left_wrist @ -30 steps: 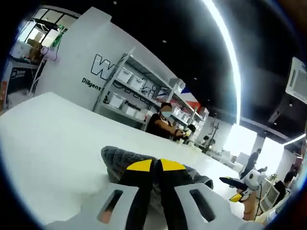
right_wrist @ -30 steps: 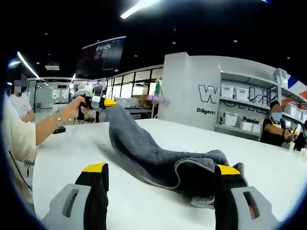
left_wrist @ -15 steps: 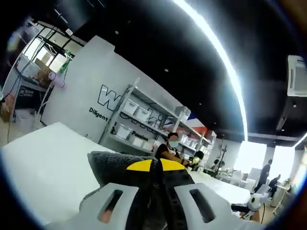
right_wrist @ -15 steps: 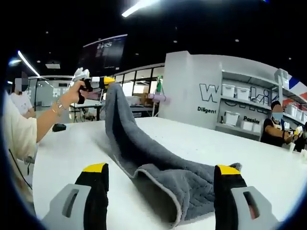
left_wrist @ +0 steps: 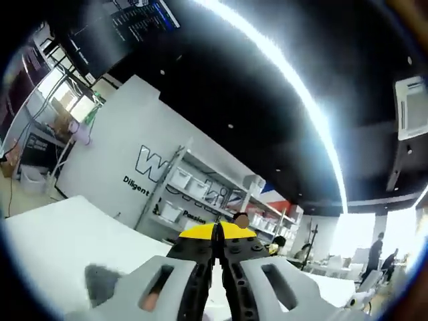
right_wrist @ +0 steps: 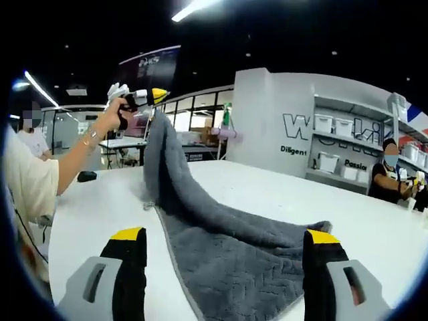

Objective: Fold the towel on the table until its edges align and the towel forms a compact rectangular stack.

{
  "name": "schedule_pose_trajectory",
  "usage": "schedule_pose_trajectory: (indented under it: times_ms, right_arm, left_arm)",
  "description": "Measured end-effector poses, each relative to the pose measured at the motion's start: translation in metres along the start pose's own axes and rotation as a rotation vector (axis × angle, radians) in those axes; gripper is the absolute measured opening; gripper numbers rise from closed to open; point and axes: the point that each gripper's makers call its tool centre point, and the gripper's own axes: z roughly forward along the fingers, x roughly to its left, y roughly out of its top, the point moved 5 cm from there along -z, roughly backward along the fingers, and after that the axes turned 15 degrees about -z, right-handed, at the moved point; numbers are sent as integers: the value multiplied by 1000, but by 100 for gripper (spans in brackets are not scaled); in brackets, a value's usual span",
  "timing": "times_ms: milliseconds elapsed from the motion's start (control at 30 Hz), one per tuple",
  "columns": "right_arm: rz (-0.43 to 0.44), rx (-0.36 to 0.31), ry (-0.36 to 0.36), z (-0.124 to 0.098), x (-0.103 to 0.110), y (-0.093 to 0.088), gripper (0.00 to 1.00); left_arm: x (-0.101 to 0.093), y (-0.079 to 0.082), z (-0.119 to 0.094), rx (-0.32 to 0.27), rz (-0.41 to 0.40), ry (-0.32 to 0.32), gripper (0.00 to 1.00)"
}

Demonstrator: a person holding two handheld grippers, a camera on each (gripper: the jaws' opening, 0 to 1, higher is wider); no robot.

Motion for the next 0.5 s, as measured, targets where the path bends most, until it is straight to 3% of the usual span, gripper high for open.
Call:
schedule_pose_trajectory:
  times_ms: [67,300,500]
  right_arm:
    - [-2,0,2,0,1,0,99]
    - [1,-7,3,0,0,1,99]
    - [1,1,6,1,0,0,99]
  left_arm:
    - [0,-12,3,64,27,2,0]
    - [12,-52,10,174,21,19,0]
    - [12,-66,11,214,9,13,0]
